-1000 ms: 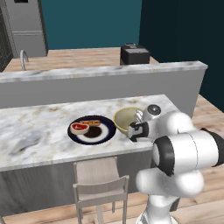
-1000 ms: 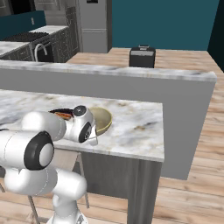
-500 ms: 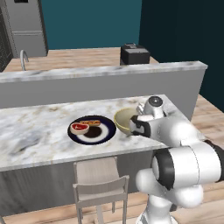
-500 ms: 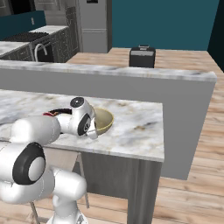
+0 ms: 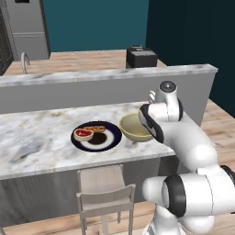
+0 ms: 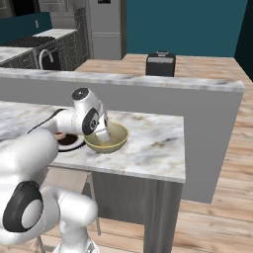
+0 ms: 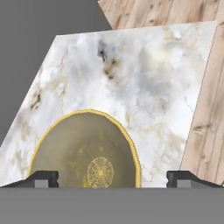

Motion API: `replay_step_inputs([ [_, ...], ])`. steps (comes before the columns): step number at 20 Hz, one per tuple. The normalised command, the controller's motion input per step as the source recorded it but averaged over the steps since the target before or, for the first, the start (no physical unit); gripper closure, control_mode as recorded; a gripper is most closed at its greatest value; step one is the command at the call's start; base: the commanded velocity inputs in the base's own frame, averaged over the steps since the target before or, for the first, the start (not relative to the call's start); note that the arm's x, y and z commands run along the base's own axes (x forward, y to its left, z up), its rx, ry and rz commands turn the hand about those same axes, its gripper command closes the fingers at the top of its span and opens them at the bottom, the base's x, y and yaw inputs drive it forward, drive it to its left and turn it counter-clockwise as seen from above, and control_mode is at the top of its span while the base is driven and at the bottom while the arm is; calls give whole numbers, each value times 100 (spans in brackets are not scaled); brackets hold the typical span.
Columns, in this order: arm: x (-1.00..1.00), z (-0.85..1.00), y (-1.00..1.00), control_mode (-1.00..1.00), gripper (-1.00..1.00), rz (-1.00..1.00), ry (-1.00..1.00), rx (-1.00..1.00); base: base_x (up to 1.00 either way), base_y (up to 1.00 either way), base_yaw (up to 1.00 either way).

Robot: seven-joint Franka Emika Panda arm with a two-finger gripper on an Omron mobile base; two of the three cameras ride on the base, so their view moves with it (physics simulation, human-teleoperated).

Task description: Take the smaller bowl and place it next to the appetizer plate on the dining counter , and place the larger bowl next to the plate with cooked food.

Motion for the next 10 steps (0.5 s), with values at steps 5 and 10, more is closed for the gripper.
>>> replay_step_inputs([
  [5, -61, 45, 0, -100, -100, 18, 0, 0, 0, 0, 0],
  [10, -94, 1, 18, -100, -100, 54, 0, -4, 0, 0, 0],
])
